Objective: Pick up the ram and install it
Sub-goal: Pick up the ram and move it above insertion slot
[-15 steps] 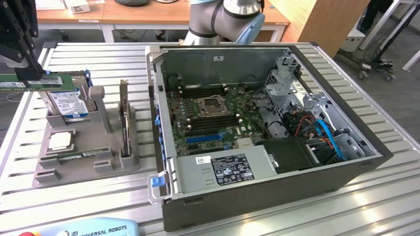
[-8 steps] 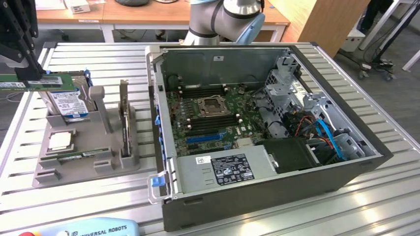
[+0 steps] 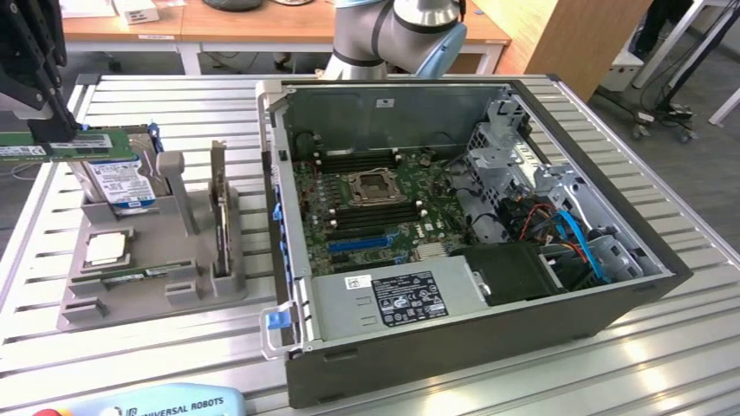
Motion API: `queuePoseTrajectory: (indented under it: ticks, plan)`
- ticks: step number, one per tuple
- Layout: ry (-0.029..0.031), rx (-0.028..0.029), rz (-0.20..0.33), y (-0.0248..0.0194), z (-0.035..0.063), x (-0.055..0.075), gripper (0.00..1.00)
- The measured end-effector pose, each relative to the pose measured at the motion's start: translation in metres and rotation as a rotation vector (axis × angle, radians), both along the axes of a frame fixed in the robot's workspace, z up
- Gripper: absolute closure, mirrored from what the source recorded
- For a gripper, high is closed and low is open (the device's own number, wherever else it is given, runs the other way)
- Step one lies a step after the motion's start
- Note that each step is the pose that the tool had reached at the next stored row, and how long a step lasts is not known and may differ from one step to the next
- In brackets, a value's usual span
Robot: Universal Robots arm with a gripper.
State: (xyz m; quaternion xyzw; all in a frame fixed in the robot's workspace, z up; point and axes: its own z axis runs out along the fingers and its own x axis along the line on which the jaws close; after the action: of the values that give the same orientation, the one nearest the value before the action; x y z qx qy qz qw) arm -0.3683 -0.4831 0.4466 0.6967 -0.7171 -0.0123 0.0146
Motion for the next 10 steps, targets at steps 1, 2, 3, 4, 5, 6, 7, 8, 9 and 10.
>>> queuePoseTrajectory:
  ticks: [1, 2, 3, 4, 5, 6, 7, 8, 9, 10]
  plan:
    - [0.0, 0.0001, 0.008, 0.0, 0.0, 0.0002, 0.88]
    - [0.0, 0.0, 0.016, 0.0, 0.0, 0.0005, 0.88]
    - [-0.0001, 0.0001, 0.023, 0.0, -0.0001, 0.0007, 0.88]
    - [0.0, 0.0, 0.031, 0.0, -0.0001, 0.001, 0.88]
    - [0.0, 0.0, 0.039, 0.0, -0.0001, 0.0012, 0.88]
    - [0.0, 0.0, 0.047, 0.0, -0.0002, 0.0015, 0.88]
    - [0.0, 0.0, 0.055, 0.0, -0.0002, 0.0017, 0.88]
    - [0.0, 0.0, 0.062, 0.0, -0.0003, 0.0019, 0.88]
    - [0.0, 0.0, 0.071, 0.0, -0.0003, 0.0022, 0.88]
    - [0.0001, -0.0001, 0.077, 0.0, -0.0002, 0.0023, 0.88]
